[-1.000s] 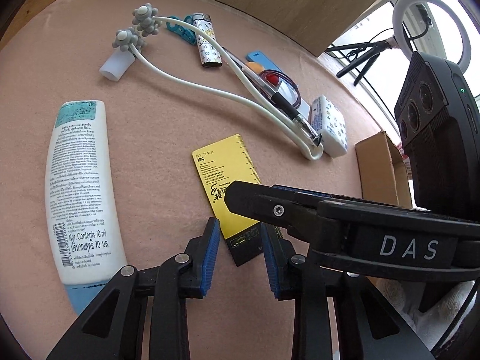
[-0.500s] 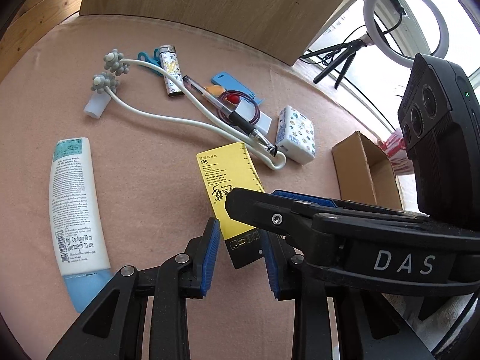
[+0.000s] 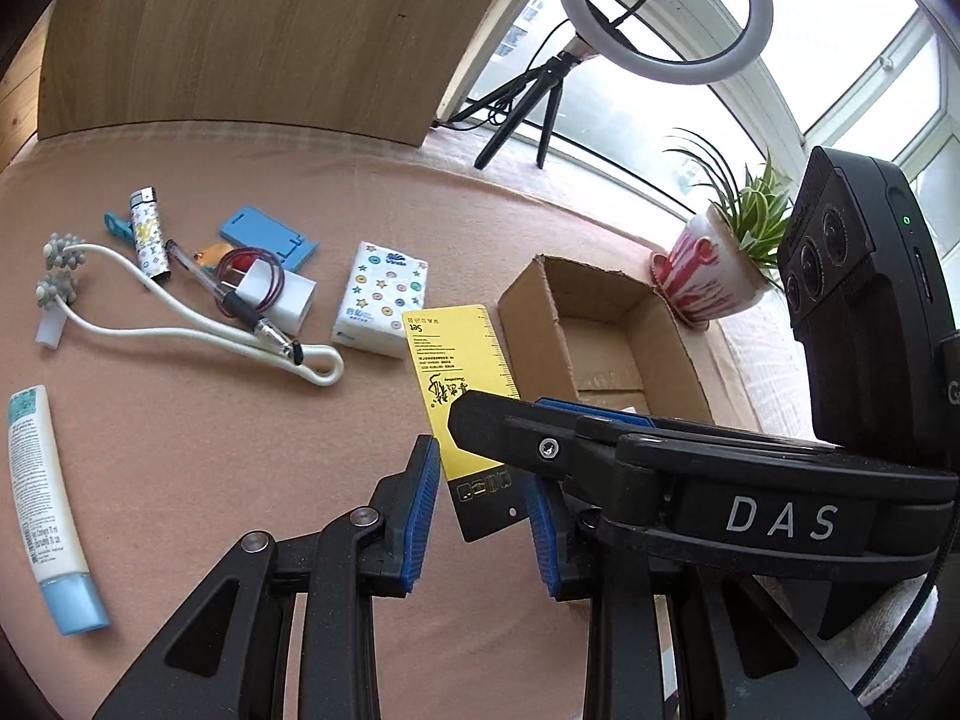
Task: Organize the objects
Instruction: 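Carry the yellow card into the cardboard box and open the right tool, then move both tools back over the remaining pile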
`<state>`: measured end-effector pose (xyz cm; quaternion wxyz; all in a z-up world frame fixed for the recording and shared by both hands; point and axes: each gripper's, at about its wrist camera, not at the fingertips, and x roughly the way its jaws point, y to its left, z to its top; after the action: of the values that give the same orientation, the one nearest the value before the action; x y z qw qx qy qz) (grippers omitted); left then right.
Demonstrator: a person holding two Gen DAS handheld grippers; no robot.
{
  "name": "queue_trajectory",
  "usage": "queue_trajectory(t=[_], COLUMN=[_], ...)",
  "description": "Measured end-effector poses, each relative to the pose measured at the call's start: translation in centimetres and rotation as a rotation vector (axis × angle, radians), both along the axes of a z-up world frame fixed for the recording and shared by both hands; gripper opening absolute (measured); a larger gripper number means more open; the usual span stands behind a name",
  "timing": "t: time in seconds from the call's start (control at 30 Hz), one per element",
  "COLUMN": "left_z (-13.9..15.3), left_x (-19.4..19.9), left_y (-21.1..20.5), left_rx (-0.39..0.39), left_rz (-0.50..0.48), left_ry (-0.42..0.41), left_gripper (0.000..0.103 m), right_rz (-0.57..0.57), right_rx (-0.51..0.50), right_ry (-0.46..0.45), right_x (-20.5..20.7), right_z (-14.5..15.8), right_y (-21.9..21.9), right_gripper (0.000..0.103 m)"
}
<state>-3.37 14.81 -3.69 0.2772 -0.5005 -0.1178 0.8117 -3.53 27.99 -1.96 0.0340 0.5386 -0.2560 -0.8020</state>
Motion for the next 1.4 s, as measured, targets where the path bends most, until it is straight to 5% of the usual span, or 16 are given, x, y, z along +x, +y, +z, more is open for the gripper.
queue_trajectory(t=[0.43, 0.7, 1.0, 1.4], left_z=[1.0, 0.2, -0.2, -2.2], left_x=[2.5, 3.5, 1.8, -0.3], left_y=[11.2, 14.1, 10.7, -0.8], left_rx=[0.025, -0.026, -0.071, -0.118], left_rz=[-0.185, -0.214, -0.117, 0.124], left_ry=[0.011, 0.011, 0.011, -0.044], left_gripper=[0.03, 0.033, 0.036, 0.036], right_rz=[-0.176, -0.219, -0.168, -0.03], right_rx=[0.034, 0.036, 0.134, 0.128], right_ry=[0.007, -0.002, 0.033, 0.043], right_x=[6.6, 8.4, 7.3, 1.4], right_z=[1.1, 0.6, 1.5, 0.7], right_y=[9.3, 12.0, 10.7, 4.6], right_gripper=[0.046, 0.046, 0.05, 0.05])
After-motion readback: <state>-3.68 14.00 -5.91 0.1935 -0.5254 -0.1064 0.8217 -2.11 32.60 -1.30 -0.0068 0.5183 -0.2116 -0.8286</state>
